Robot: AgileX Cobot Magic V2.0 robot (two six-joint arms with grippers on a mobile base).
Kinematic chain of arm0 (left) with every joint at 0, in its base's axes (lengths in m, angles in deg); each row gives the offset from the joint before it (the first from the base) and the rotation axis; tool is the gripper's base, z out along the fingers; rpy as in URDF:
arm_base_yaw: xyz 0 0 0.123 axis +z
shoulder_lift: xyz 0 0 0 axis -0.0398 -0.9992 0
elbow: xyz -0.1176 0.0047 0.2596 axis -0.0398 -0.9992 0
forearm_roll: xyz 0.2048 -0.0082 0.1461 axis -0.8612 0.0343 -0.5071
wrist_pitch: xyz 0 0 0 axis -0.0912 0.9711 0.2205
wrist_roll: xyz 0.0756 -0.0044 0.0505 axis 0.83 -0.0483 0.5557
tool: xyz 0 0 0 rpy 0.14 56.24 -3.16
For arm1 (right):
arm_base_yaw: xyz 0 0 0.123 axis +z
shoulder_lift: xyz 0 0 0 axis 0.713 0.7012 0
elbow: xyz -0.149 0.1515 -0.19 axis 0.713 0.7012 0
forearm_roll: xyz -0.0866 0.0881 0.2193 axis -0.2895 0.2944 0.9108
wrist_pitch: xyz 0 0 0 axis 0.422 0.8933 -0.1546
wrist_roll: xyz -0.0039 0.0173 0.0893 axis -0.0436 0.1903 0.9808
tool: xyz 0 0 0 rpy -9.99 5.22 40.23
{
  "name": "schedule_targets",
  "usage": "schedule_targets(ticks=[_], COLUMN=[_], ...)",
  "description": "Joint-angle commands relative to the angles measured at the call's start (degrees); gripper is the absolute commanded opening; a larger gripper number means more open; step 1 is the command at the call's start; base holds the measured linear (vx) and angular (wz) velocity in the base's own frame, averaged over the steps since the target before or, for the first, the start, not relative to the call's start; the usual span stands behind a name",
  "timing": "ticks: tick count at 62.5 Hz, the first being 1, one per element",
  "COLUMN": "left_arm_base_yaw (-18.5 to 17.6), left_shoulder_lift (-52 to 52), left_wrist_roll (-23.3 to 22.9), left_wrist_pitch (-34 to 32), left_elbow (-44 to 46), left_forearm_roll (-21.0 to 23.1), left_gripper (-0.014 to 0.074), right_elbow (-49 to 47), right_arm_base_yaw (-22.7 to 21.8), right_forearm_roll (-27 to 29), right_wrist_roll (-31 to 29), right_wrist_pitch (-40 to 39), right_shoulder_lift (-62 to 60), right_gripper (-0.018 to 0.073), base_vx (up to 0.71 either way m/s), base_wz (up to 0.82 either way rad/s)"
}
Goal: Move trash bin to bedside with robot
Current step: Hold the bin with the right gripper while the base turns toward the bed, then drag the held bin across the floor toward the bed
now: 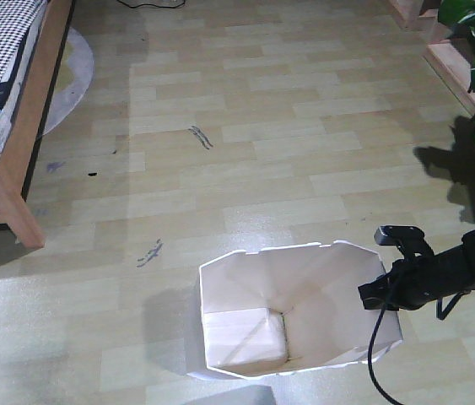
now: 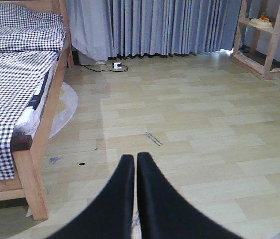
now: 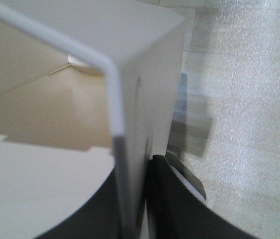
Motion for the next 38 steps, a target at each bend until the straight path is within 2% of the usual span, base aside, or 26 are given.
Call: schedule_targets(ticks=[1,38], left_arm_base_yaw=[-0.1,-0.1], left_shoulder_lift=[0.8,0.8], left_wrist_roll=[-0.3,-0.3], left_wrist_pitch=[-4.0,-4.0], left_elbow=[-1.1,-1.1], left_forearm_roll=[0.2,0.2], left_gripper=[-0.0007,-0.0007], right_elbow=[-0.5,-0.5], right_arm_base_yaw=[-0.1,-0.1], right_forearm_roll=[2.4,2.4], right_wrist_roll=[0.1,0.1], right_wrist_pitch=[12.1,12.1], right_shoulder_lift=[-4.1,-4.1], right_gripper=[-0.0005,-0.0005], base_vx=[0.23,0.21], base_wz=[0.01,0.04])
